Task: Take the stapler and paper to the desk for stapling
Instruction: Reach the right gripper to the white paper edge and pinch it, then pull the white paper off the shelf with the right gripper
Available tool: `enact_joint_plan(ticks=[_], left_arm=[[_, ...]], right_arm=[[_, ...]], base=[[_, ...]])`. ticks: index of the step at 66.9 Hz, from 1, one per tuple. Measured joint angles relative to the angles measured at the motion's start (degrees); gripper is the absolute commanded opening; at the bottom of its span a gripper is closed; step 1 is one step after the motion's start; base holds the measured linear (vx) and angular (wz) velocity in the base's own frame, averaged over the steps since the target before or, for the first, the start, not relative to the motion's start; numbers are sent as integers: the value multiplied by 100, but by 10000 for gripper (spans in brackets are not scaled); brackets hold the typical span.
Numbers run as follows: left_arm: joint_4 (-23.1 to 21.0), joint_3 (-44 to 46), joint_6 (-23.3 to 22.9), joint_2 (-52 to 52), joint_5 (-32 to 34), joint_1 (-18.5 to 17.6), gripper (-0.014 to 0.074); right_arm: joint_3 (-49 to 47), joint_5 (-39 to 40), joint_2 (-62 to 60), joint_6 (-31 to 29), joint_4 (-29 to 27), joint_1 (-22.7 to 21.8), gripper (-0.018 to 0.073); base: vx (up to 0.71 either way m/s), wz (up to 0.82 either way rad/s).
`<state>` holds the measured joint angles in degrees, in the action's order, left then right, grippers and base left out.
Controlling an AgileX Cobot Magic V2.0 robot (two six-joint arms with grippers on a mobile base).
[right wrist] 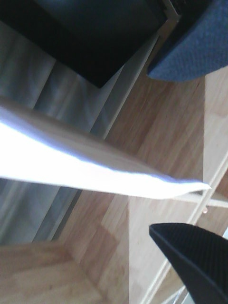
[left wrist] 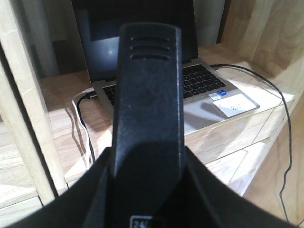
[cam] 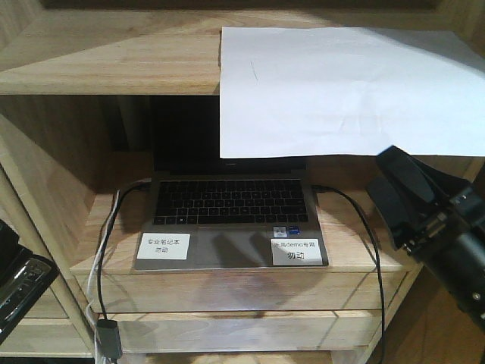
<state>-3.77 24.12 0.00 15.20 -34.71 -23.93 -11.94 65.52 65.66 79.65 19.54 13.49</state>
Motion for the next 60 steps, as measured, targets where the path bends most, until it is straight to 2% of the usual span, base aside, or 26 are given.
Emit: enact_joint_plan(ticks=[24, 34, 40, 45, 57, 60], left_arm=[[0, 0, 0, 0, 0, 0, -7], [0, 0, 0, 0, 0, 0, -7], [0, 0, 0, 0, 0, 0, -7], [0, 0, 0, 0, 0, 0, -7], [0, 0, 0, 0, 0, 0, -7], [0, 0, 0, 0, 0, 0, -7]], right_arm=[[-676, 4, 399, 0, -23, 0, 577], [-909, 25, 525, 0, -207, 0, 531], [-1045, 25, 661, 75, -235, 0, 451], [-1136, 25, 756, 183, -239, 0, 347], [-1205, 25, 806, 602, -246, 0, -16], [-1205, 25, 806, 735, -230, 0, -15]], base=[[0, 0], [0, 0], [0, 0], [0, 0], [0, 0], [0, 0]])
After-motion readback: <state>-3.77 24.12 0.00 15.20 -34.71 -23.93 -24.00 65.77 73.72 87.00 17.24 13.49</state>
